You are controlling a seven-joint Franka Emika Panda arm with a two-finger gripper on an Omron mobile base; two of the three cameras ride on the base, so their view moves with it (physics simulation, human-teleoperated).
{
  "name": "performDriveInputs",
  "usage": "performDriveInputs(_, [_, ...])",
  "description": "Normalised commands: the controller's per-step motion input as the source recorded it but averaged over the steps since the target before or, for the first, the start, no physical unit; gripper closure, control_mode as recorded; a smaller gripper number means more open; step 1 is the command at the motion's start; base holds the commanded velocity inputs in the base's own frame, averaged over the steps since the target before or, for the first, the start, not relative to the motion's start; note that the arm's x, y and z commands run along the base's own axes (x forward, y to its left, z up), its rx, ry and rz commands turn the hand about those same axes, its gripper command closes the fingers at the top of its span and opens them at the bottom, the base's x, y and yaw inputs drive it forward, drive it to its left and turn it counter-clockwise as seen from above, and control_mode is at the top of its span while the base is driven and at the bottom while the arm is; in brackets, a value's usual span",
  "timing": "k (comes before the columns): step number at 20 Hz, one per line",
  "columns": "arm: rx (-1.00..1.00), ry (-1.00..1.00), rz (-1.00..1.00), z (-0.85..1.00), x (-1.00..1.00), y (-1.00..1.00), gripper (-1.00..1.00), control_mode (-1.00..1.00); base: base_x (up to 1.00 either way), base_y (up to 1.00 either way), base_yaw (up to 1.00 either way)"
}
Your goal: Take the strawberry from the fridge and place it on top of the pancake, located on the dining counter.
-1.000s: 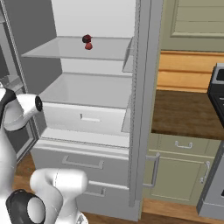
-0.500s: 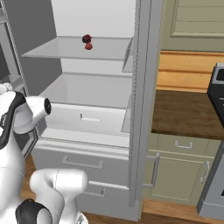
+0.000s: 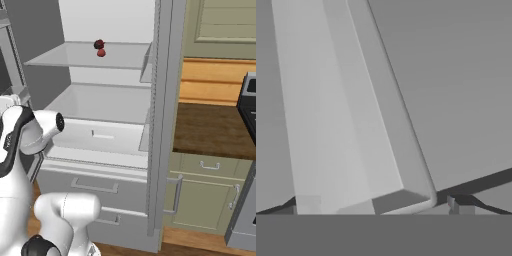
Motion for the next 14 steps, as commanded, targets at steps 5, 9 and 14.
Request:
performDriveInputs(5, [0.0,0.0,0.0,-0.05,-0.12,0.33,-1.0,-1.0,0.0,0.0,0.0])
performDriveInputs(9, [0.01,0.0,0.0,-0.02,-0.13,0.38,-1.0,-1.0,0.0,0.0,0.0])
performDriveInputs(14, [0.0,-0.03,0.0,0.0,0.0,0.53,-1.0,-1.0,0.0,0.0,0.0])
